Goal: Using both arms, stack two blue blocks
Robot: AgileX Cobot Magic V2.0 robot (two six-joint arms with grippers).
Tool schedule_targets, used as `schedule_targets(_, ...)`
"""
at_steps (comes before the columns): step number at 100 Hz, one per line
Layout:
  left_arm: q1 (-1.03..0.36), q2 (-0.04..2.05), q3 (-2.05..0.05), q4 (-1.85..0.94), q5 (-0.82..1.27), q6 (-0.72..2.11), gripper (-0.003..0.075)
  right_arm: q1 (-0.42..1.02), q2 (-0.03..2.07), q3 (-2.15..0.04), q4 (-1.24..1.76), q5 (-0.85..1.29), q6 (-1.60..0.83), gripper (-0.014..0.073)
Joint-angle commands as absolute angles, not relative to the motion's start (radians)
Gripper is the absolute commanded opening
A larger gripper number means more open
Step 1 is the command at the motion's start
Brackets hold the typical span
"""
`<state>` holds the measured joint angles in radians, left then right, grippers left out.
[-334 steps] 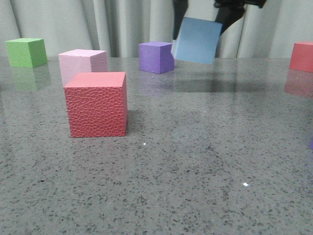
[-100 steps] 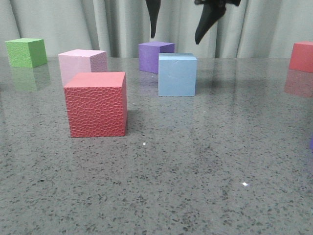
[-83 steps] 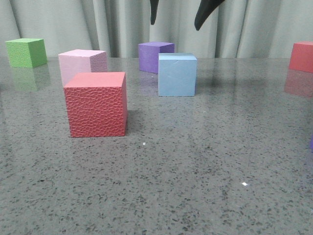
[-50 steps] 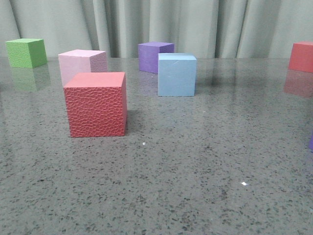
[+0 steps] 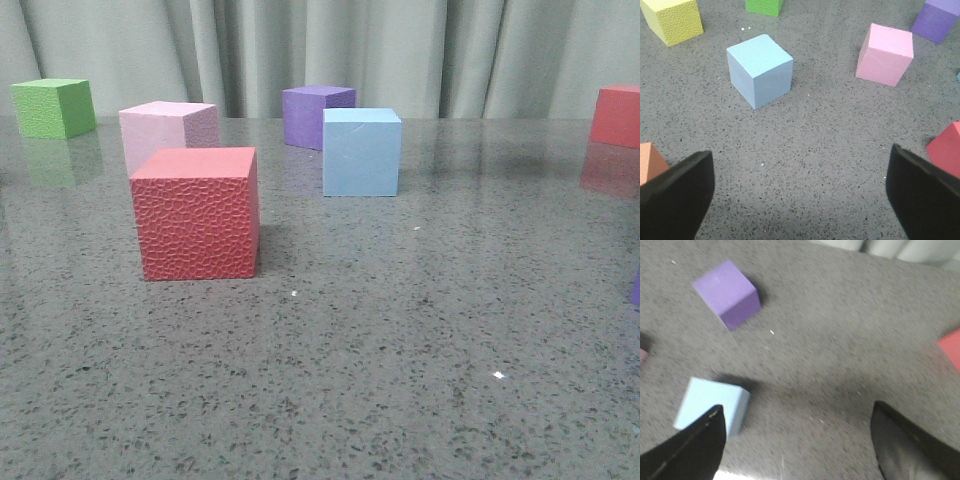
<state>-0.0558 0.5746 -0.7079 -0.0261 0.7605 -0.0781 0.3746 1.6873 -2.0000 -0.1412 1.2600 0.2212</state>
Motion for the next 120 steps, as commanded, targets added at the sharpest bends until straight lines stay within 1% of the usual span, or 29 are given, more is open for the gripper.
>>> schedule_targets(1,-0.053,0.584,-0.743,-0.034,0.692,-0.081,0.0663,0.343,1.577,-1.941,-0.16,1.207,0.201,0.059)
schedule_targets(32,-0.053,0.584,-0.743,-0.034,0.692,-0.081,0.0663,0.205,1.258,-1.472,-0.16,1.031,0.2,0.059)
schedule_targets(48,-0.053,0.584,-0.743,-0.034,0.692,-0.081,0.0663,0.122,1.11,-1.292,-0.161,0.996,0.192,0.059)
schedule_targets(60,-0.053,0.584,-0.743,-0.034,0.692,-0.081,0.0663,0.09,1.008,-1.174,-0.163,0.971,0.184,0.059)
schedule_targets(75,-0.053,0.584,-0.743,-0.034,0.692,-0.081,0.0663,0.089,0.885,-1.062,-0.167,0.953,0.184,0.059)
schedule_targets(96,-0.053,0.584,-0.743,-0.034,0.692,-0.081,0.0663,0.09,0.75,-0.987,-0.167,0.98,0.184,0.059)
schedule_targets(120,-0.053,0.584,-0.743,-0.034,0.69,-0.081,0.0663,0.09,0.696,-0.956,-0.167,0.977,0.184,0.059)
